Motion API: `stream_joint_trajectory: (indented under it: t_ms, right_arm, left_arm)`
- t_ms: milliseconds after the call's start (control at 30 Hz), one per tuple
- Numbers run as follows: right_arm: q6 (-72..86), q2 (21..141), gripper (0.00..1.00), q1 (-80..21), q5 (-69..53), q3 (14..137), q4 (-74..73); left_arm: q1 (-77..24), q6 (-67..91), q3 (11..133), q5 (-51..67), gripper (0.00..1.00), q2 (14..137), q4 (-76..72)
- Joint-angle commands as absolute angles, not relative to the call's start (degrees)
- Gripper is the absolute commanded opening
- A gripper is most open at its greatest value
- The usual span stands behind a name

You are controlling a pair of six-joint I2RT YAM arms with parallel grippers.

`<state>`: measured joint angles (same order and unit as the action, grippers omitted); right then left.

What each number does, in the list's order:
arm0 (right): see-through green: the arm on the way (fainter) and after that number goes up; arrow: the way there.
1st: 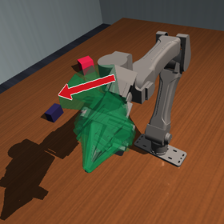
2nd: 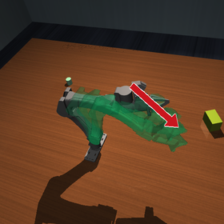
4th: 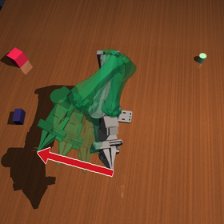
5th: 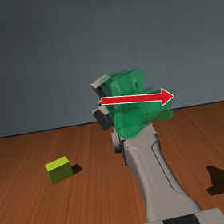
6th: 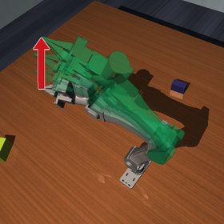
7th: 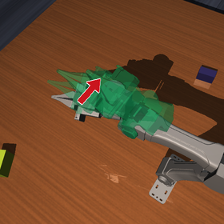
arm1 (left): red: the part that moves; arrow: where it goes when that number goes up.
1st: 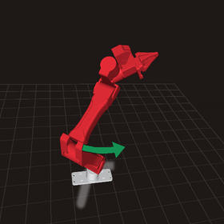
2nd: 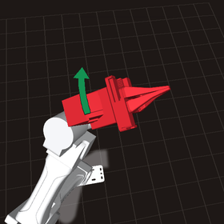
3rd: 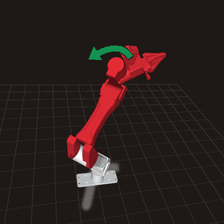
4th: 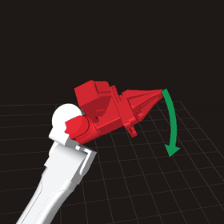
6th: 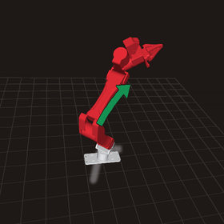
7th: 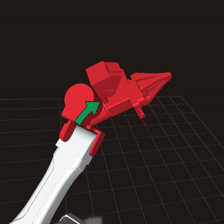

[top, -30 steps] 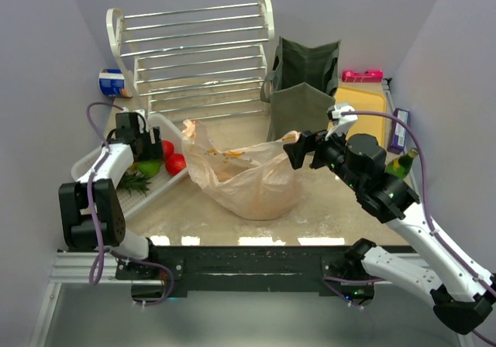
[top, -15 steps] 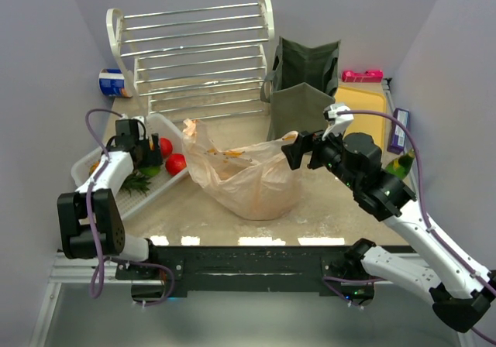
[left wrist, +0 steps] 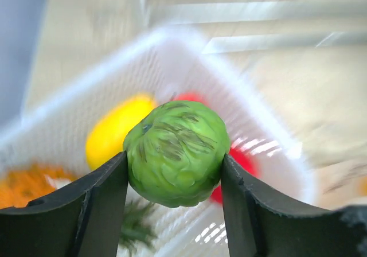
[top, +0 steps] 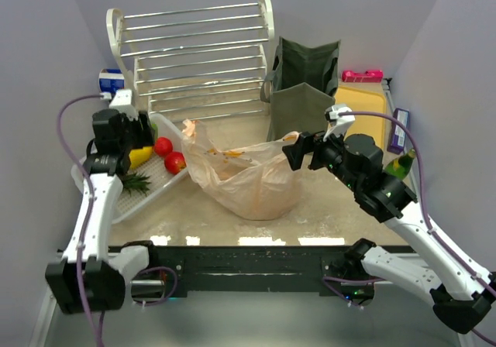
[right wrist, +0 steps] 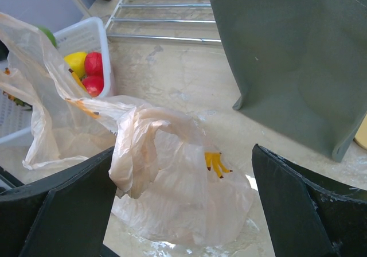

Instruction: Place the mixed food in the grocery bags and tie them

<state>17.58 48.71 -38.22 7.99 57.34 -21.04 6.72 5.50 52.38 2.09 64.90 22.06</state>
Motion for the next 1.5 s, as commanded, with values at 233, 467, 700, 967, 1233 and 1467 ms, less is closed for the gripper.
stream_joint_trajectory:
  t_ms: [233, 467, 700, 967, 1233, 1467]
  right_arm:
    - [18.28, 48.34, 0.92, -38.32, 10.81, 58.97, -21.7]
    - [18.89, 49.13, 0.8, -38.32, 13.09, 60.12, -23.47]
    - [19.77, 48.87, 0.44, -38.23, 14.33, 60.73, -24.26]
    - [20.21, 48.08, 0.43, -38.32, 14.15, 61.61, -24.61]
    - [20.48, 46.5, 0.43, -38.23, 14.24, 61.79, -25.14]
    - [20.39, 46.05, 0.47, -38.23, 14.5, 61.61, -25.93]
  left_arm:
    - [-20.18, 9.49, 68.65, 20.38, 0.34, 53.79, 6.34]
    - [-32.69, 4.24, 66.89, 24.17, 0.34, 58.97, 15.19]
    - [-35.07, 1.06, 62.76, 28.74, 0.34, 58.1, 18.11]
    - [-35.16, -1.49, 60.21, 25.07, 0.34, 59.33, 21.62]
    - [-35.07, -0.97, 59.15, 11.79, 0.34, 60.47, 19.61]
    - [-35.07, -1.4, 59.15, 12.12, 0.5, 62.84, 21.0]
